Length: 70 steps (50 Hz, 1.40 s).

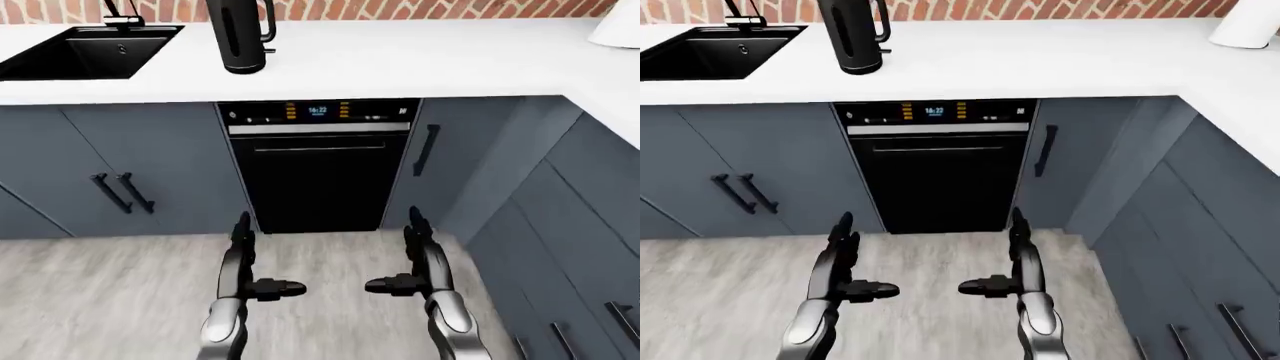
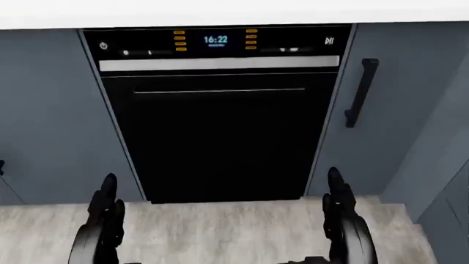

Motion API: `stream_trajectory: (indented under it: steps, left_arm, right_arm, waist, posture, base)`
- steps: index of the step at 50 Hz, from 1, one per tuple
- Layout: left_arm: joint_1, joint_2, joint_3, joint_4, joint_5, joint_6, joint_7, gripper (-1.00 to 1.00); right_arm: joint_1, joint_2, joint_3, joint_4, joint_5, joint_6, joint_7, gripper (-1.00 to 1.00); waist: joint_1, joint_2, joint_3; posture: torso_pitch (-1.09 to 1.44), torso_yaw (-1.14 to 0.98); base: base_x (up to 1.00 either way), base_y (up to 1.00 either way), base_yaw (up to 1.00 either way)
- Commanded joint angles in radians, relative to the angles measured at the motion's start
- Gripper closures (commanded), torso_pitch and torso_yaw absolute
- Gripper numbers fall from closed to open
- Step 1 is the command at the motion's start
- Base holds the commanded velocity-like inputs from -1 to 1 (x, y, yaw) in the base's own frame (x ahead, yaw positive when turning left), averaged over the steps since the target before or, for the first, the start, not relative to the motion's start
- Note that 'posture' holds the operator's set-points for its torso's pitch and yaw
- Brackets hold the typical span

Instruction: Press down the lever to turn on the electric kettle.

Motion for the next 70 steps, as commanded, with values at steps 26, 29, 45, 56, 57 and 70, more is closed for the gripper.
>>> stream_trajectory:
  steps: [26, 29, 45, 56, 57, 70]
  left_arm:
    - [-0.059, 0.046, 0.088, -0.516, 0.027, 0.25, -0.01, -1.0]
    - [-0.08, 0.05, 0.098, -0.545, 0.028, 0.289, -0.015, -1.0]
    - [-0.13, 0.065, 0.111, -0.674, 0.043, 0.397, -0.021, -1.0]
    - [-0.135, 0.065, 0.11, -0.682, 0.045, 0.399, -0.021, -1.0]
    - [-0.136, 0.066, 0.113, -0.688, 0.043, 0.405, -0.021, -1.0]
    - [-0.13, 0.063, 0.114, -0.711, 0.039, 0.409, -0.018, -1.0]
  right_arm:
    - [-0.097, -0.019, -0.026, -0.5, -0.006, 0.188, -0.025, -1.0]
    - [-0.095, -0.016, -0.022, -0.527, -0.01, 0.203, -0.029, -1.0]
    - [-0.102, -0.013, -0.01, -0.541, -0.033, 0.204, -0.034, -1.0]
    - [-0.111, -0.015, -0.013, -0.586, -0.048, 0.236, -0.034, -1.0]
    - [-0.111, -0.015, -0.015, -0.594, -0.049, 0.239, -0.035, -1.0]
    - [-0.104, -0.011, -0.009, -0.618, -0.079, 0.239, -0.051, -1.0]
  waist:
    - [0.007, -0.001, -0.084]
    - [0.008, 0.0, -0.092]
    - [0.007, 0.004, -0.078]
    - [0.009, 0.001, -0.076]
    - [0.009, 0.001, -0.076]
    - [0.0, 0.007, -0.073]
  posture:
    - [0.0, 0.0]
    - [0.0, 0.0]
    - [0.0, 0.0]
    - [0.0, 0.0]
    - [0.0, 0.0]
    - [0.0, 0.0]
  base:
    - [0.0, 0.0, 0.0]
    - [0.0, 0.0, 0.0]
    - [0.0, 0.0, 0.0]
    - [0.0, 0.0, 0.0]
    - [0.0, 0.0, 0.0]
    - [0.0, 0.11, 0.0]
